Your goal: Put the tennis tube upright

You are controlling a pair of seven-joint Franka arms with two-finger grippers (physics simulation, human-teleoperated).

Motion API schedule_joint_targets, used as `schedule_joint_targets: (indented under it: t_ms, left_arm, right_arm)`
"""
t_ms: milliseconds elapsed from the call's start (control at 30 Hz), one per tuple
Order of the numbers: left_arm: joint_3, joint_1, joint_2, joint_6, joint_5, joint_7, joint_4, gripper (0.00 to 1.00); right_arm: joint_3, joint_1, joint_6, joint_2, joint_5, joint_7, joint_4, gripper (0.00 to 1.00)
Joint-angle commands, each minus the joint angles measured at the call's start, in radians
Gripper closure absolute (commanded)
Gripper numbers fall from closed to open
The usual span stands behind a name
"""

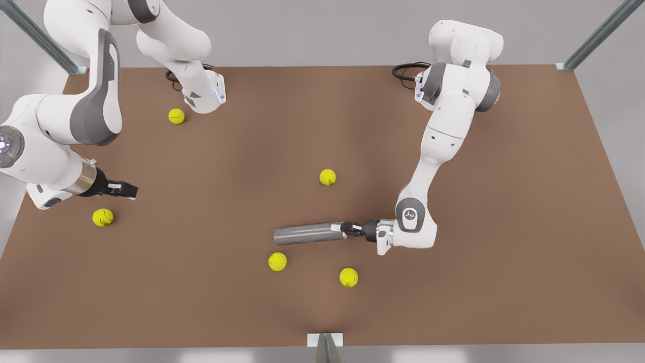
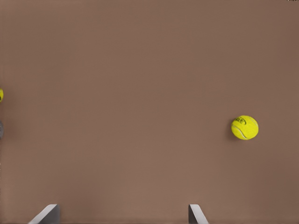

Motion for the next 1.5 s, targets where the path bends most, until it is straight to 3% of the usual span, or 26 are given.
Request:
schedule_joint_targets:
  t_ms: [0,567,1267,1467]
  left_arm:
    - [0.0,0.0,0.0,0.0,0.007,0.0,0.0,0.76]
    - [0.0,0.0,-0.071,-0.005,0.092,-0.067,-0.026,0.79]
    - [0.066,0.005,-0.124,-0.112,0.185,-0.133,-0.025,0.79]
    - [0.13,0.005,-0.152,-0.173,0.233,-0.155,-0.025,0.79]
  right_arm:
    - [0.0,-0.002,0.0,0.0,0.013,0.001,0.0,0.0]
    - [0.002,0.008,0.0,0.0,0.007,0.002,-0.003,0.0]
    - [0.005,0.022,-0.005,0.0,-0.041,0.002,-0.003,0.0]
    - [0.005,0.027,-0.005,0.0,-0.041,0.001,-0.003,0.0]
